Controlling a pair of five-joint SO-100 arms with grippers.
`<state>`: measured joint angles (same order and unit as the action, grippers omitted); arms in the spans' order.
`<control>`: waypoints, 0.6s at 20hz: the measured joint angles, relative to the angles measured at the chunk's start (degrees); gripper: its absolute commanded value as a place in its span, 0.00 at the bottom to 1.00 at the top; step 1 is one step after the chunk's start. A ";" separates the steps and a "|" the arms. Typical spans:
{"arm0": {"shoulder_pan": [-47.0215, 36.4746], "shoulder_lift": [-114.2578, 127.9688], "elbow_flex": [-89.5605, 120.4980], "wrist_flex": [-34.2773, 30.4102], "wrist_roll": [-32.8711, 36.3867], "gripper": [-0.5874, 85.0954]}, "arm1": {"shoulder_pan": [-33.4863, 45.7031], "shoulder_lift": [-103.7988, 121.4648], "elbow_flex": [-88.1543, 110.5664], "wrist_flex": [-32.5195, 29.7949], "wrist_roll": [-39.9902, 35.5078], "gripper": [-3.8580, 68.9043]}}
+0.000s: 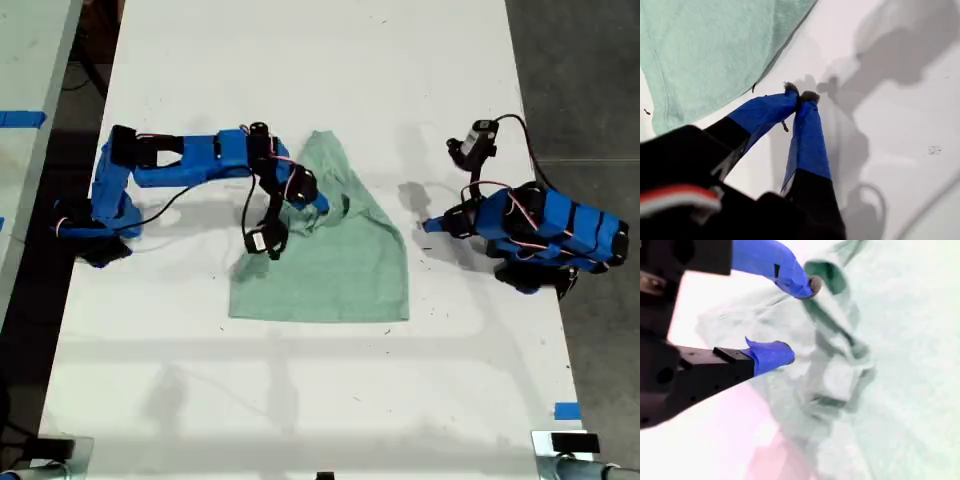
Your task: Fold t shirt
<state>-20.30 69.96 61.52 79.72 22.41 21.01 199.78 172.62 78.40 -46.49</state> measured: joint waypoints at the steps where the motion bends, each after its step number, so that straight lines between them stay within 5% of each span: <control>1: -2.20 4.48 2.46 2.64 -2.29 0.17 | 0.00 0.00 0.00 0.00 0.00 0.08; 6: -10.02 35.86 31.20 2.64 -13.89 0.01 | 0.00 0.00 0.00 0.00 0.00 0.08; 12: -7.38 92.29 97.65 -27.16 -22.15 0.01 | 0.00 0.00 0.00 0.00 0.00 0.08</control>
<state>-27.69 162.25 159.17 52.56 0.26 21.01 199.78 172.62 78.40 -46.49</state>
